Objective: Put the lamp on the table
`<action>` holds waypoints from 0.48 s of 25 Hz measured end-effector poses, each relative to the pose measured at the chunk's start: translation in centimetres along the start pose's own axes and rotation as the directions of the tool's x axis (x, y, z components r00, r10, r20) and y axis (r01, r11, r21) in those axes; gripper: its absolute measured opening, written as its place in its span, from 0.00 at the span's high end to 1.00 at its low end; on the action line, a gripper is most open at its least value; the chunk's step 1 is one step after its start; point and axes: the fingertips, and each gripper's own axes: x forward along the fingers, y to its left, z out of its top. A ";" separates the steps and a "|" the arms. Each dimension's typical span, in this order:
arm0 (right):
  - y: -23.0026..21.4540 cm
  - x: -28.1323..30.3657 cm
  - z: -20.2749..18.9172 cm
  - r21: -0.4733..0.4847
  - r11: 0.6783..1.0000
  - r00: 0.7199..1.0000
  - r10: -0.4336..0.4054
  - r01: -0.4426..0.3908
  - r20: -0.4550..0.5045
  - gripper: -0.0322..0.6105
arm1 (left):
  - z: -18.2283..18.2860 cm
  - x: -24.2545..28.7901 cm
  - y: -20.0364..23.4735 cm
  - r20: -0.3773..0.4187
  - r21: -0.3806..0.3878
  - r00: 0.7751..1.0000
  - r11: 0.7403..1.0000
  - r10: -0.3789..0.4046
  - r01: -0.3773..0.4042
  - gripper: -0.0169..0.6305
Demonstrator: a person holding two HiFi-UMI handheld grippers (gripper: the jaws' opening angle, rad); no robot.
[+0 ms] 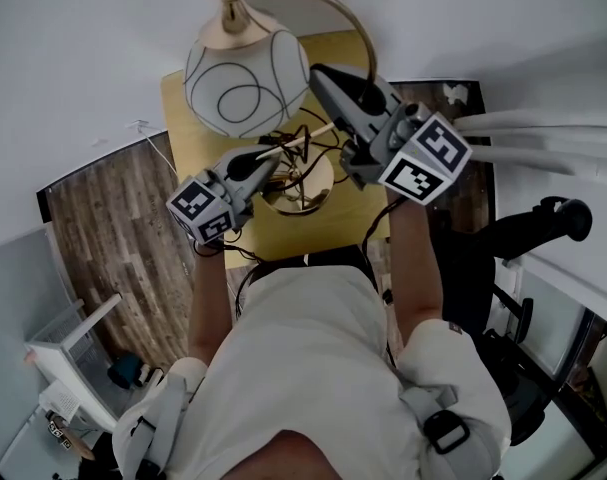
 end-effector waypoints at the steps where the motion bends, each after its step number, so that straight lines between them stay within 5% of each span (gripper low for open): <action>1: -0.4 0.1 -0.1 0.002 1.000 1.000 0.002 -0.002 0.001 0.95 | -0.1 0.3 0.4 0.000 -0.001 1.000 1.000 0.000 0.000 0.97; 12: -5.1 0.5 -3.2 0.045 0.999 1.000 -0.001 0.001 -0.003 0.95 | -2.8 3.3 5.4 -0.018 0.005 1.000 1.000 -0.018 0.018 0.97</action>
